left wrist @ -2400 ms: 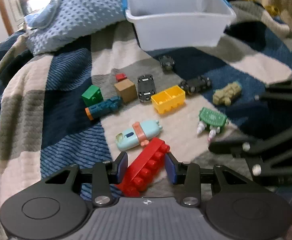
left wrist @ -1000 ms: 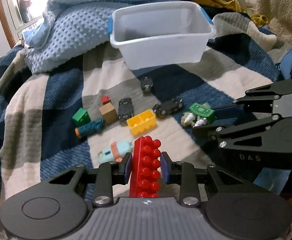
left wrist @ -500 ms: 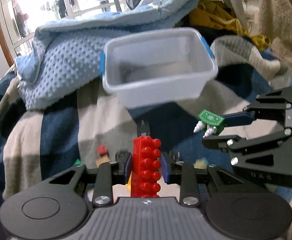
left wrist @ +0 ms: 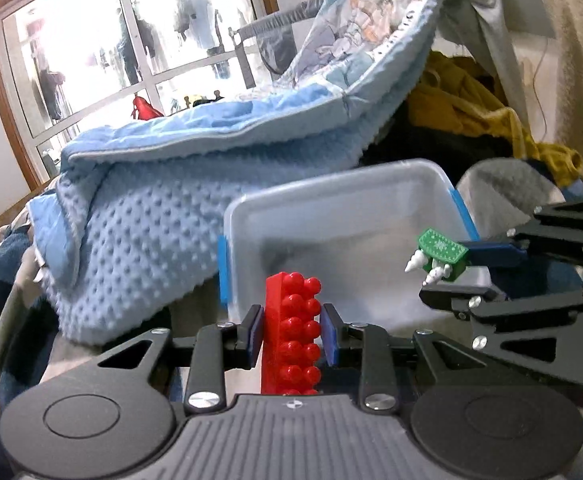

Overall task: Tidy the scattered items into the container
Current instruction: 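Carry the red brick and green toy over the white bin with both tools, then open both tools to drop the red brick and green toy into the bin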

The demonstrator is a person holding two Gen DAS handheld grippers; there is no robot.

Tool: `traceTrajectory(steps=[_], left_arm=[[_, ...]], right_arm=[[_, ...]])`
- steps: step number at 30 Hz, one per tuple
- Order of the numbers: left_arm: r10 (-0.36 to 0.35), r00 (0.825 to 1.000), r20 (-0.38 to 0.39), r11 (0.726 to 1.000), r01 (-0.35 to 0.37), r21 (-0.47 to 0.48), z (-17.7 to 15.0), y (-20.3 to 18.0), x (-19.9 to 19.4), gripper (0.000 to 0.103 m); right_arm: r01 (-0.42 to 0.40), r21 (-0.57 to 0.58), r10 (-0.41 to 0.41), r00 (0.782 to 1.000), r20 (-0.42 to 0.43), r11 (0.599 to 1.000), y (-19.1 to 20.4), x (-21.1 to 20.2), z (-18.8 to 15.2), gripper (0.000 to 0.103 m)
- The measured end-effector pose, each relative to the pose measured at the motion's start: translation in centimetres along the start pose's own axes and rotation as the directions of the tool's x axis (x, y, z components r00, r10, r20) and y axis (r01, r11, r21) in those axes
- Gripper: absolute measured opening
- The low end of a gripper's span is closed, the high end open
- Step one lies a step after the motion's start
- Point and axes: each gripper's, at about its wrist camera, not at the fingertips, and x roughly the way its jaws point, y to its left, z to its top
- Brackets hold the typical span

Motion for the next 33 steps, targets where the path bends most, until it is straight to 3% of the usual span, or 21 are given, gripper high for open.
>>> traceTrajectory(steps=[8,19,20,21,23,25,28,30,33], left_arm=[[-0.012,1.0,-0.005,1.0,0.012,-0.003,2.8,-0.3,6.7,0.034],[-0.031,0.995,-0.091,0.998,0.035,0.046,2.6,-2.0,15.2,0.036],[-0.03,0.995,-0.098,0.999,0.034,0.038,2.5,-1.8,15.6,0.037],[-0.024,0.994,-0.111,0.999,0.027,0.025,2.4,-1.5,16.0,0.039],[-0.006,0.991,-0.133,1.0,0.006,-0.001,2.1,-0.8,16.4,0.056],[0.003,0.99,-0.138,1.0,-0.006,-0.022,1.7,-0.1,16.2,0.063],[0.01,0.992,-0.127,0.999,-0.017,-0.05,1.2,0.8,15.1,0.065],[0.02,0.992,-0.123,0.998,-0.027,-0.057,1.1,0.8,13.9,0.067],[0.001,0.995,-0.1,0.997,-0.009,-0.078,0.6,1.0,11.6,0.068]], right_arm=[[0.041,0.04,-0.04,0.999,-0.024,0.998,-2.7,4.3,1.2,0.039],[0.081,0.03,-0.076,0.988,-0.132,0.996,-5.2,10.8,-0.4,0.041],[0.084,0.03,-0.079,0.987,-0.137,0.996,-5.3,11.2,-0.4,0.044],[0.092,0.029,-0.087,0.986,-0.141,0.995,-5.5,11.5,-0.5,0.055],[0.119,0.014,-0.116,0.984,-0.136,0.993,-5.6,11.7,-0.6,0.067],[0.122,0.004,-0.121,0.985,-0.125,0.993,-5.7,11.7,-0.8,0.08],[0.129,-0.006,-0.128,0.986,-0.111,0.992,-5.7,11.5,-0.8,0.084],[0.141,-0.02,-0.143,0.984,-0.103,0.99,-5.4,11.2,-0.8,0.093],[0.162,-0.053,-0.166,0.982,-0.086,0.985,-4.8,10.4,-1.0,0.094]])
